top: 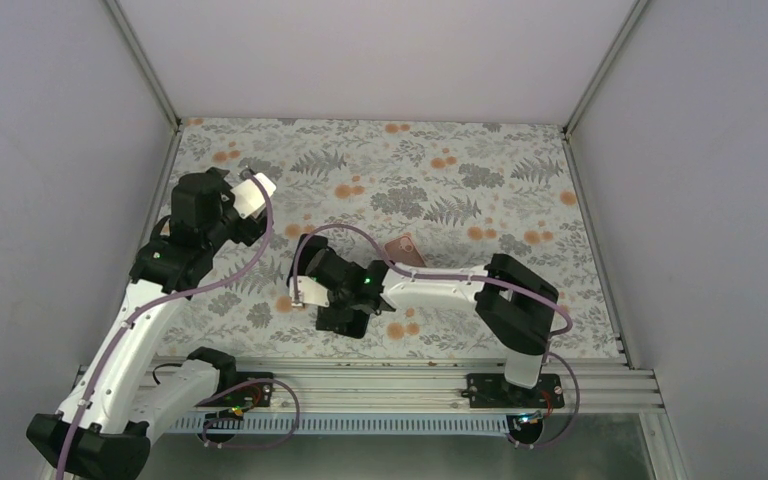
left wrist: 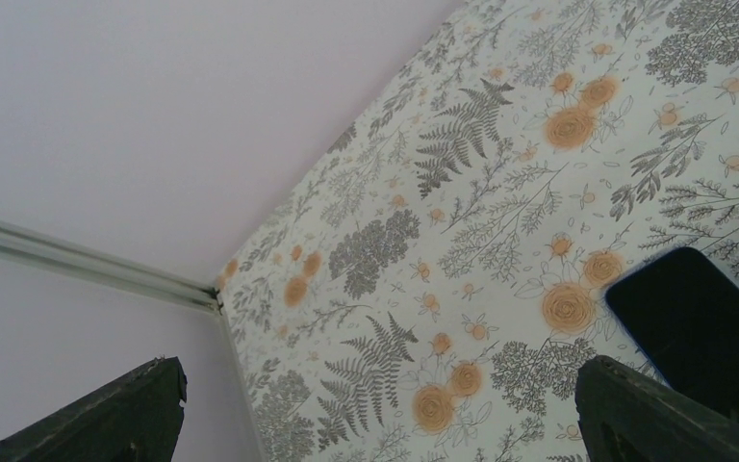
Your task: Take the phone out of the phone case
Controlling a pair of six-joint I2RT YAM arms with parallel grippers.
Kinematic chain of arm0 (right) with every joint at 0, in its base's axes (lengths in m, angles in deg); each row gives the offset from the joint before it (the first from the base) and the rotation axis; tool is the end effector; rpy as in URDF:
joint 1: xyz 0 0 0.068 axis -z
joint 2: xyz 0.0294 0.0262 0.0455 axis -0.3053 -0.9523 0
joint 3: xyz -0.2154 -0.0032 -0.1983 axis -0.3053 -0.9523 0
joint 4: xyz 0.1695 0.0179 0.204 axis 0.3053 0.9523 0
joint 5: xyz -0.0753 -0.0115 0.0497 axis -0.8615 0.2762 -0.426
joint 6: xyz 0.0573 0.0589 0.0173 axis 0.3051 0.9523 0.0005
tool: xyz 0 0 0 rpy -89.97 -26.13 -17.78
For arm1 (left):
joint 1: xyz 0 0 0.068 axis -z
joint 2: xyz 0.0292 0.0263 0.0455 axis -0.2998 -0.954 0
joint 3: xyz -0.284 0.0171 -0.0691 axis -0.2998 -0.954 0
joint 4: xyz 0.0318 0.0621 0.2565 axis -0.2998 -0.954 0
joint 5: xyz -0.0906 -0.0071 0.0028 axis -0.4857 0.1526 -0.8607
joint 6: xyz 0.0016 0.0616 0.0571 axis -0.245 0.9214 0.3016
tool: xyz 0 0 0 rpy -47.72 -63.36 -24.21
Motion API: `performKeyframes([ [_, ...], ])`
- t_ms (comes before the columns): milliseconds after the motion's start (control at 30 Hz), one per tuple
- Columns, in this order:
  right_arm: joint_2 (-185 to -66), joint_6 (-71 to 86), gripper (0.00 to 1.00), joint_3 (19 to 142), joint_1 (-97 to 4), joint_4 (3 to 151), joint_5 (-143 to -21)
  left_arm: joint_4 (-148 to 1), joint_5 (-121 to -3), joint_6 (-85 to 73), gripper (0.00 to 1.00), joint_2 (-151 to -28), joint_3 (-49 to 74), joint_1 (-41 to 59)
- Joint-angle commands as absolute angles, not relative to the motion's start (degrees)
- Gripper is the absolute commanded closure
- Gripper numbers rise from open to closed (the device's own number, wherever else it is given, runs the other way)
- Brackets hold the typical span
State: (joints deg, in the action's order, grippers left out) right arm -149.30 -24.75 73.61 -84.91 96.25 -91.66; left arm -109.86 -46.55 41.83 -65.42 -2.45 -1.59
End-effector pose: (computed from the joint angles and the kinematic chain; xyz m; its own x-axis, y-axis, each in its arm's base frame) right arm 0.1620 0.3783 0.1642 0.1034 -0.8691 -0.4838 -0.9652 0.0298 -0.2598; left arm 0.2080 -0.0498 0.3518 -0.2666 0.6924 -0.6704 0.4062 0.7115 0.5733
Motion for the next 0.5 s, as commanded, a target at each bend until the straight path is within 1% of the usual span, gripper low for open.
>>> performKeyframes([
  [0, -148.8, -27.5, 0.0, 71.6, -85.2, 91.6, -95.2, -107.2, -45.4, 40.5, 0.0, -64.5, -4.0, -2.3],
  [100, -148.1, -29.3, 0.0, 68.9, -85.4, 89.6, -98.3, -105.5, -45.0, 41.0, 0.0, -64.2, -5.1, -3.1],
  [267, -147.8, -29.9, 0.0, 65.6, -85.5, 87.8, -99.6, -104.9, -46.6, 40.9, 0.0, -65.0, -4.7, -4.1],
  [467, -144.4, -30.4, 0.0, 61.6, -85.5, 90.3, -99.9, -105.0, -47.8, 40.9, 0.0, -65.8, -4.6, -4.3],
])
